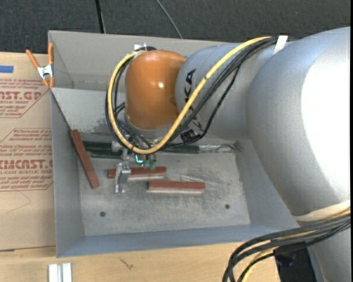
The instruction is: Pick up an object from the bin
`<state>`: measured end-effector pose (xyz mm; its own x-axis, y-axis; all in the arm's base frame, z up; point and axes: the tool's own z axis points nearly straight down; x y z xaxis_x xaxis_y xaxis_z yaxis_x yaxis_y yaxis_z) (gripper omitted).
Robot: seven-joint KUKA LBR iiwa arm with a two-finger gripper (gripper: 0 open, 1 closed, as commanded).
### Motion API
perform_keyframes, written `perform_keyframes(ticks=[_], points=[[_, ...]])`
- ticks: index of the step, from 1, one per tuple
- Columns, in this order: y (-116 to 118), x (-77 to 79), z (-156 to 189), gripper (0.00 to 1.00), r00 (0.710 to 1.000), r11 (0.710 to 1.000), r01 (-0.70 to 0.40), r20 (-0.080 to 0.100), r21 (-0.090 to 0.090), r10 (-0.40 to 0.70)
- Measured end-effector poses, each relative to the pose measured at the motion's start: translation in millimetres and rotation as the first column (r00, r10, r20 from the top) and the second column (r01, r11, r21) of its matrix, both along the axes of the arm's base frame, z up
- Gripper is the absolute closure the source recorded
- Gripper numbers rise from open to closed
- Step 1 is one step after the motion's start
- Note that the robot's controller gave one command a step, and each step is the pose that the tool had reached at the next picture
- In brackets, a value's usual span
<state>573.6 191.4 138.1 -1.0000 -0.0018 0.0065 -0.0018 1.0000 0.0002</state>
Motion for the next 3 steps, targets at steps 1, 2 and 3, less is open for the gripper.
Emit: perform_keyframes(ticks=[1, 2, 3], points=[[-1, 2.2, 4, 0.0, 1.0, 1.0, 0.001, 0.007, 0.001, -0.001], [-73, 13.1, -61, 1.0, 0.994, 0.994, -0.111, 0.021, 0.003, 0.111], [-73, 13.1, -61, 1.0, 0.994, 0.994, -0.111, 0.021, 0.003, 0.111]])
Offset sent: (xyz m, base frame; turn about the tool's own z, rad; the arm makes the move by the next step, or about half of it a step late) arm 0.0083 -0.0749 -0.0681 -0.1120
